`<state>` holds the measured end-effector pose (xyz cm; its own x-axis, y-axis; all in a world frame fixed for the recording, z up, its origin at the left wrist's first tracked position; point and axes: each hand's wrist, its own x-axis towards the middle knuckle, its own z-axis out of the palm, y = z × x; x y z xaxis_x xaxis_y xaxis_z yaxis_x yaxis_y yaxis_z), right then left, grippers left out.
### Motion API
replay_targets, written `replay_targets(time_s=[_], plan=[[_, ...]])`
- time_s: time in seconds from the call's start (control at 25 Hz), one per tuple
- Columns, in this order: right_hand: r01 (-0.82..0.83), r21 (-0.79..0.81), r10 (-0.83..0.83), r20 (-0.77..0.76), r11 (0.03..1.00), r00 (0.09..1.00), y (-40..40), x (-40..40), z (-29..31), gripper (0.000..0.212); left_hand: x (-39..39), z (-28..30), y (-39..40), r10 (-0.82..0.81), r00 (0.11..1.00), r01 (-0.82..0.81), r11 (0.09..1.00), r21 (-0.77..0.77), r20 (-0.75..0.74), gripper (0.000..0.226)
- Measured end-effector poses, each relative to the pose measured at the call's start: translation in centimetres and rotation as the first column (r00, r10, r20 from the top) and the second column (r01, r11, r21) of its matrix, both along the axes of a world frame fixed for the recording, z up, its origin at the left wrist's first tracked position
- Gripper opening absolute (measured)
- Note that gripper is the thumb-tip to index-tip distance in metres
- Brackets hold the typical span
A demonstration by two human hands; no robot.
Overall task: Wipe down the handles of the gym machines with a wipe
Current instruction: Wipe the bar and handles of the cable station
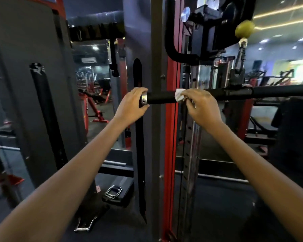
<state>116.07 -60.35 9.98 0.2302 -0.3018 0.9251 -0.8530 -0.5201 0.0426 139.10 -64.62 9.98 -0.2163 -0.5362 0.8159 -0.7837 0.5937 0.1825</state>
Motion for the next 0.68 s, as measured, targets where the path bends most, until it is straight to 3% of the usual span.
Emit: replay_targets(time_s=[0.12, 0.28, 0.4, 0.56, 0.68], plan=[[-0.022, -0.001, 0.022, -0.045, 1.000, 0.999, -1.2, 2.5, -0.2, 0.027, 0.2, -0.4, -1.0, -0.117, 0.990, 0.115, 0.993, -0.032, -0.074, 0.050], [-0.193, 0.017, 0.194, -0.108, 0.981, 0.975, -2.3, 7.6, -0.3, 0.028, 0.5, -0.4, -1.5, -0.285, 0.949, 0.275, 0.957, -0.090, -0.135, 0.062], [-0.292, -0.083, 0.273, -0.192, 0.953, 0.943, -2.4, 9.3, -0.1, 0.027, 0.9, -0.6, -1.5, -0.384, 0.907, 0.376, 0.923, -0.076, -0.176, 0.064], [-0.173, -0.292, 0.158, -0.074, 0.941, 0.985, -2.3, 7.4, 0.7, 0.017, 0.9, -0.7, -1.8, -0.309, 0.936, 0.288, 0.948, -0.134, -0.171, 0.068], [-0.210, -0.129, 0.192, -0.138, 0.969, 0.972, -2.5, 6.9, 1.5, 0.018, 0.6, -0.7, -1.8, -0.290, 0.944, 0.272, 0.954, -0.128, -0.159, 0.070]])
